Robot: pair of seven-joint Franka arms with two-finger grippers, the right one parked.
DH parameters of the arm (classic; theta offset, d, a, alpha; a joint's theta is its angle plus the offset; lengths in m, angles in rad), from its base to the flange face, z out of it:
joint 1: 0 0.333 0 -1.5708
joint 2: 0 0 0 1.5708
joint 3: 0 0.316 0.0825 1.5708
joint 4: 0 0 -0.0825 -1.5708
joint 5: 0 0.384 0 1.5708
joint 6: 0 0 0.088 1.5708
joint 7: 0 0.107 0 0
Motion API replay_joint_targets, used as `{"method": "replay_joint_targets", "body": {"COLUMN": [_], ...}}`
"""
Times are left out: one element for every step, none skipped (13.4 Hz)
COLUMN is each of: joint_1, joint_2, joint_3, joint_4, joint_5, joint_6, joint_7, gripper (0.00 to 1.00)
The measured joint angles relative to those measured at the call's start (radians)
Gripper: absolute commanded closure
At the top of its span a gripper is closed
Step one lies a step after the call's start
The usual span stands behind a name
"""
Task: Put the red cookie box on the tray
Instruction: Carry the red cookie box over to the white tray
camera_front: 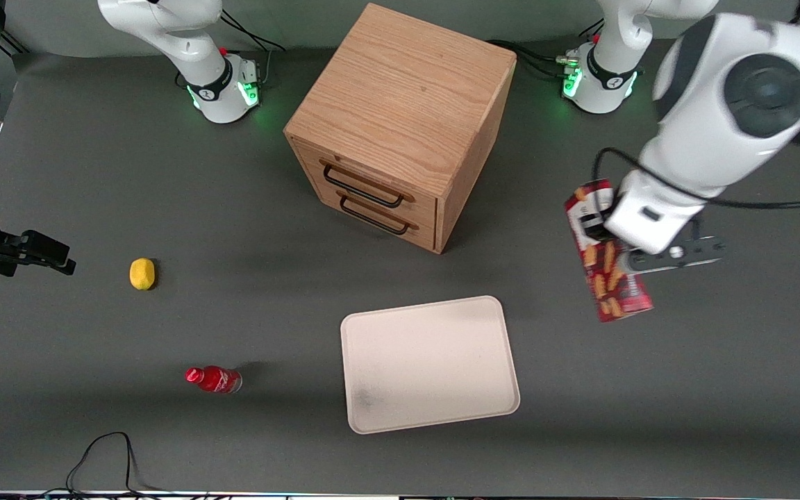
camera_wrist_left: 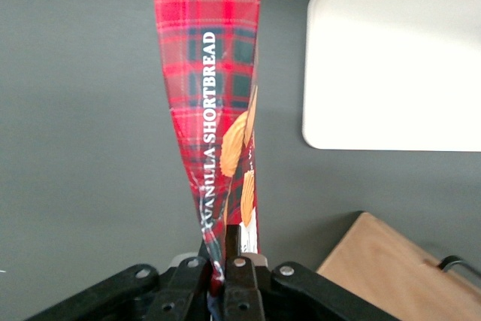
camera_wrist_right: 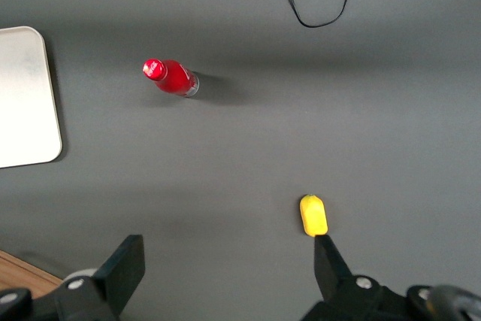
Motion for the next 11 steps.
{"method": "replay_joint_targets", "body": {"joint_1": [-0.031,-0.055,-0.075,-0.092,-0.105,-0.114,-0.12,-0.122,-0.122,-0.121,-0.118], "joint_2": [0.035,0.068,0.097,0.121,0.144,0.165,0.187,0.209,0.232,0.254,0.281], "joint_3": [-0.002,-0.004,-0.005,-0.005,-0.006,-0.006,-0.006,-0.005,-0.003,0.0,0.003], "joint_4": [0.034,0.072,0.11,0.145,0.176,0.199,0.216,0.225,0.231,0.232,0.233], "joint_5": [0.0,0.0,0.0,0.0,0.0,0.0,0.0,0.0,0.0,0.0,0.0], "joint_6": [0.001,0.001,0.001,0.001,0.001,0.002,0.009,0.03,0.057,0.081,0.109], "joint_7": [-0.037,-0.065,-0.082,-0.091,-0.099,-0.105,-0.109,-0.111,-0.111,-0.111,-0.111], "gripper": [1.0,1.0,1.0,1.0,1.0,1.0,1.0,1.0,1.0,1.0,1.0]}}
